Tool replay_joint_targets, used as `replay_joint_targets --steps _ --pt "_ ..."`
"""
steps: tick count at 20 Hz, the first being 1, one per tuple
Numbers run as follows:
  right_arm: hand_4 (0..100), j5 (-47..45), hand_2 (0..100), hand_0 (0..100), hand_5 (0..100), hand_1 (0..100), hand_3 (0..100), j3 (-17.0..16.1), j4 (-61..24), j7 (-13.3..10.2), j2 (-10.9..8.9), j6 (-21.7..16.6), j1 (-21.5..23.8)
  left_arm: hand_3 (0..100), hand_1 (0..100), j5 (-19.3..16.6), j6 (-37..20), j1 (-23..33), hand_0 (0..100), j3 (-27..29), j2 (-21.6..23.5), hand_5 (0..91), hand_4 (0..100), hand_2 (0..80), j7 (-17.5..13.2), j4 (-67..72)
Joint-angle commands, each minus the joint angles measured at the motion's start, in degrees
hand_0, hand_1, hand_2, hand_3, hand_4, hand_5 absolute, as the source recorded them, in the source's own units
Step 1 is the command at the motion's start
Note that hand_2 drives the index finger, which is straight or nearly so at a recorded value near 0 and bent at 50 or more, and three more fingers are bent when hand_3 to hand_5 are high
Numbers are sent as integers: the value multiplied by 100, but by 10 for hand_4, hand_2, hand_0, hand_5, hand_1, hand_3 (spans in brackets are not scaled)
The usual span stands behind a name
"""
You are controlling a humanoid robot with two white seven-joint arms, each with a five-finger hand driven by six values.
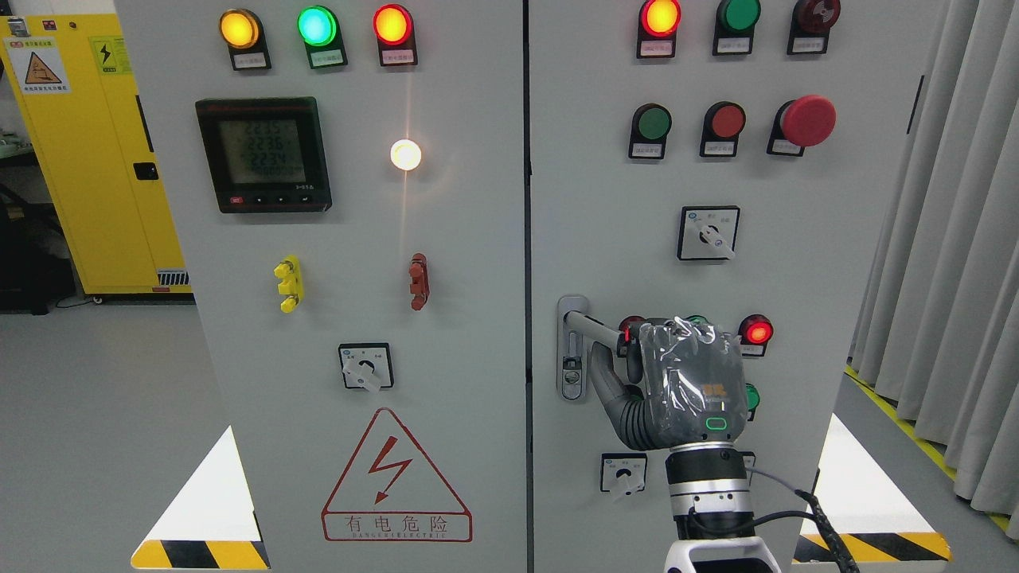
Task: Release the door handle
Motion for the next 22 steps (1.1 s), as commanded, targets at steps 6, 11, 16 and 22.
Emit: replay_joint_targets --steps 6,11,16,22 --pt "1000 9 933 603 1000 459 1000 -5 -5 11 -1 -3 -44 0 556 0 0 0 120 0 0 0 0 0 -1 -70" --pt "1000 9 932 597 1000 458 1000 -5 -5 11 -1 -3 -44 0 556 0 0 0 120 0 0 0 0 0 -1 -70" --pt "1000 -9 931 595 1000 458 1000 -5 -5 -24 -10 -3 8 0 556 0 0 0 120 0 0 0 0 0 -1 -70" --pt "1000 -26 930 595 1000 458 1000 -14 -154 -147 -150 -29 289 0 556 0 0 0 120 0 0 0 0 0 -1 -70"
